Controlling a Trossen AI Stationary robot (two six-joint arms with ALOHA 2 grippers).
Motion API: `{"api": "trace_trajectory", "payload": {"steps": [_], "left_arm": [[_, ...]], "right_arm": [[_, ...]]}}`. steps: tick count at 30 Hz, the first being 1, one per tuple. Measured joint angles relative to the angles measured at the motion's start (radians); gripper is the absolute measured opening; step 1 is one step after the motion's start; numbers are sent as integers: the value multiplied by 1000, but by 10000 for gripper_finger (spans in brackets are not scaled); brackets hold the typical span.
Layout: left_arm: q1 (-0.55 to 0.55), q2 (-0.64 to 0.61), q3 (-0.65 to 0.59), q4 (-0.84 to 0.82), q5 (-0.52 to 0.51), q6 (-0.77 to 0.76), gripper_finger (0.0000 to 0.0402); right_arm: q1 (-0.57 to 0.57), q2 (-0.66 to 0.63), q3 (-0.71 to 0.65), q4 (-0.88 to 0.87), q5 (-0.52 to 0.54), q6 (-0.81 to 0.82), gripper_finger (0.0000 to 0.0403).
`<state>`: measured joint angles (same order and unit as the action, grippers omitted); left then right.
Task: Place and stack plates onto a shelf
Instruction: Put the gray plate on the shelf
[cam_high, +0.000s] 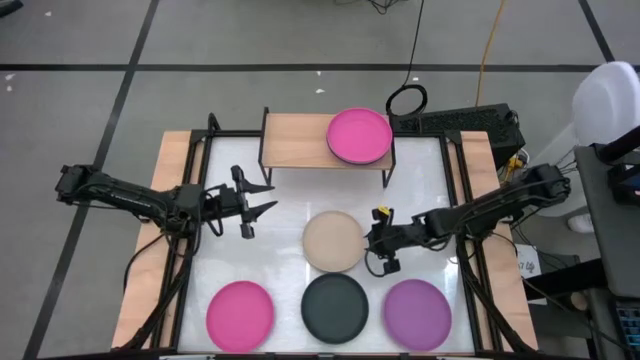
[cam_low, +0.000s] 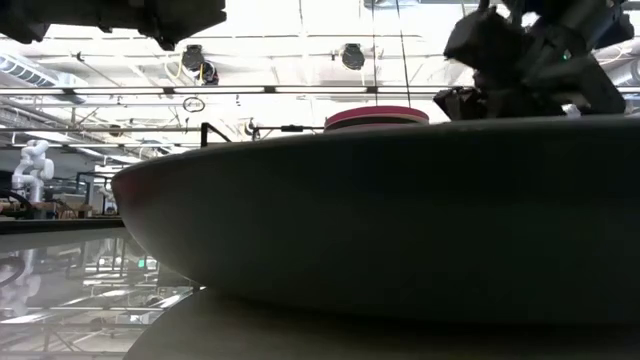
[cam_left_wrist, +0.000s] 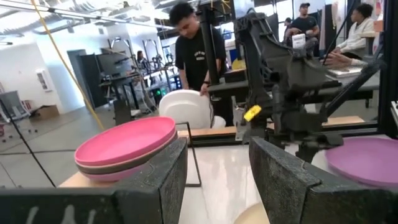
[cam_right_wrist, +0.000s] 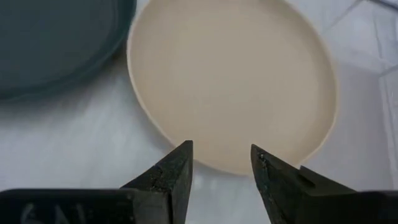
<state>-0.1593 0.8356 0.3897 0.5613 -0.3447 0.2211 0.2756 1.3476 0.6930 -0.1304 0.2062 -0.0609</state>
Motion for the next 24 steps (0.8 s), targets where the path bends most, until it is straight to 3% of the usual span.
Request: {"api": "trace_trajectory", "payload": {"steps": [10, 16, 20, 24], "left_arm": [[1, 0, 0, 5, -5, -27, 177], [-3, -11, 0, -36, -10, -37, 177], [-23, -116, 0, -74, -81, 6, 177], [-36, -185, 0, -113, -69, -8, 177]], "right_arm": [[-73, 62, 0, 125, 2, 468, 146], [-133, 82, 0, 104, 7, 525, 146], [-156, 107, 0, 72, 2, 554, 146], [-177, 125, 0, 72, 1, 553, 146]]}}
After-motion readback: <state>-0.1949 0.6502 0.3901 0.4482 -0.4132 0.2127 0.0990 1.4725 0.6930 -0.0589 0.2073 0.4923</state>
